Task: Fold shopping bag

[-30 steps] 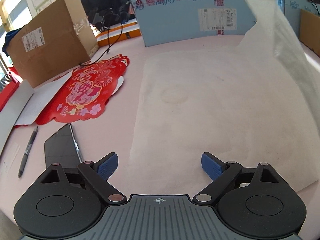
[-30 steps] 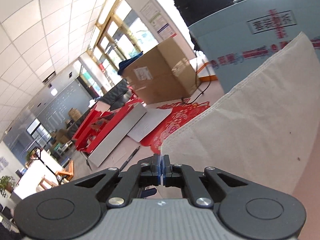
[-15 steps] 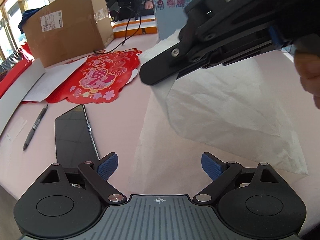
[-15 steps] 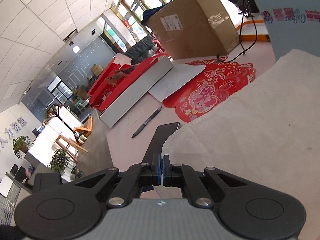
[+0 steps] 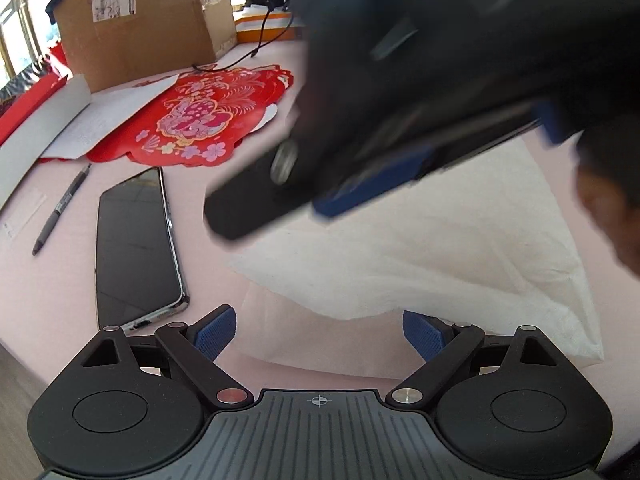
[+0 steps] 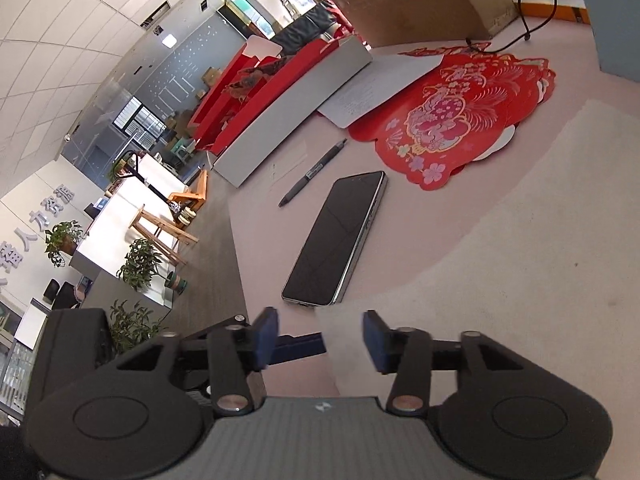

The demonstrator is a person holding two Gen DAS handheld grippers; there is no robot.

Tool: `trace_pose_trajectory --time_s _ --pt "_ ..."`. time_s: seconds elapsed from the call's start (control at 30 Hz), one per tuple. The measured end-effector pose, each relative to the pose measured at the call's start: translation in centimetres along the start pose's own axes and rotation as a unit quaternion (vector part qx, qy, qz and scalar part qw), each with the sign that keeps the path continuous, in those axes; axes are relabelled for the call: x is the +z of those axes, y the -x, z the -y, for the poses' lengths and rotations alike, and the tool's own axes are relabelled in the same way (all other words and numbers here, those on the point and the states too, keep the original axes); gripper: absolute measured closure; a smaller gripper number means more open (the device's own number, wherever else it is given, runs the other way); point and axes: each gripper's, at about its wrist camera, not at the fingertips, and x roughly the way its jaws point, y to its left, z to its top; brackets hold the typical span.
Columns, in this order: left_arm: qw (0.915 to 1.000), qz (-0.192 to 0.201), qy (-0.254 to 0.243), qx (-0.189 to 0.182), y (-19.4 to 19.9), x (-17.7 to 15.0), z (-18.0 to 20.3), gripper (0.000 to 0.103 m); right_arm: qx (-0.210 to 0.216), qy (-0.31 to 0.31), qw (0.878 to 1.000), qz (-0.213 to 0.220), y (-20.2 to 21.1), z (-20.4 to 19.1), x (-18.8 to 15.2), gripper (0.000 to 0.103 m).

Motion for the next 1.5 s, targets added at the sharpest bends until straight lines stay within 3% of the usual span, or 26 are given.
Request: trace_pose_trajectory --time_s 0.07,0.13,0.23,0.37,0.47,0.57,0.7,0.77,0.9,1.0,1.1,1.13,1.17,1.27,1.37,1.5 --pt "0.9999 -0.007 0.002 0.012 0.3 -0.1 0.0 0.010 -0.004 -0.004 1.000 0.029 2.5 0.3 0.2 0.030" --pt "0.9995 -0.013 0.003 0.027 0.9 -0.4 -0.1 0.010 -0.038 -0.022 0.998 0.045 4.5 2.1 0.0 0.025" --pt "0.9986 -0.016 0.000 0.050 2.4 -0.8 0.0 0.010 -0.103 -0.058 0.991 0.063 7.5 5.7 -0.5 0.025" --pt "0.9972 0.007 -0.019 0.072 4.5 0.0 1.5 0.010 -0.189 -0.105 0.972 0.087 11.4 10.4 -1.1 0.026" --pt "0.9968 0.043 -0.035 0.059 5.0 1.6 3.5 0.010 -0.241 -0.141 0.955 0.103 14.1 13.8 -1.6 0.028" --pt "0.9972 0.043 -0.056 0.024 3.4 2.8 5.9 0.010 -0.234 -0.183 0.948 0.111 13.6 16.8 -0.8 0.030" --pt "0.9947 -0.019 -0.100 0.010 -0.3 1.8 8.2 0.010 -0.237 -0.199 0.945 0.104 12.2 18.9 -0.4 0.034" --pt "0.9970 -0.023 -0.074 0.007 -0.7 1.3 7.6 0.002 -0.234 -0.202 0.946 0.101 11.6 19.7 -0.3 0.035" --pt "0.9992 -0.033 -0.024 -0.001 -1.3 0.5 6.5 0.000 -0.215 -0.195 0.951 0.108 10.7 20.2 0.5 0.035" --pt "0.9992 -0.029 -0.026 0.007 -1.2 0.3 6.9 0.000 -0.190 -0.194 0.956 0.110 9.9 21.2 1.4 0.039" --pt "0.9993 -0.030 -0.019 0.009 -1.1 0.2 6.9 0.000 -0.183 -0.201 0.956 0.109 9.2 22.0 1.8 0.068" --pt "0.9993 -0.031 -0.017 0.009 -1.0 0.2 6.8 0.000 -0.181 -0.203 0.956 0.109 9.0 22.2 1.9 0.082" --pt "0.9994 -0.031 -0.014 0.009 -1.0 0.2 6.8 0.000 -0.181 -0.202 0.956 0.109 8.9 22.3 1.9 0.088" --pt "0.9990 -0.032 -0.023 0.019 -0.6 0.5 7.2 0.000 -0.180 -0.190 0.957 0.121 8.8 21.9 1.8 0.097" --pt "0.9979 0.003 -0.047 0.045 1.0 1.5 8.2 0.000 -0.189 -0.178 0.956 0.135 9.7 20.4 2.9 0.099" --pt "0.9939 0.058 -0.094 0.005 3.1 2.7 11.1 0.000 -0.195 -0.158 0.956 0.150 10.9 18.7 2.8 0.100"
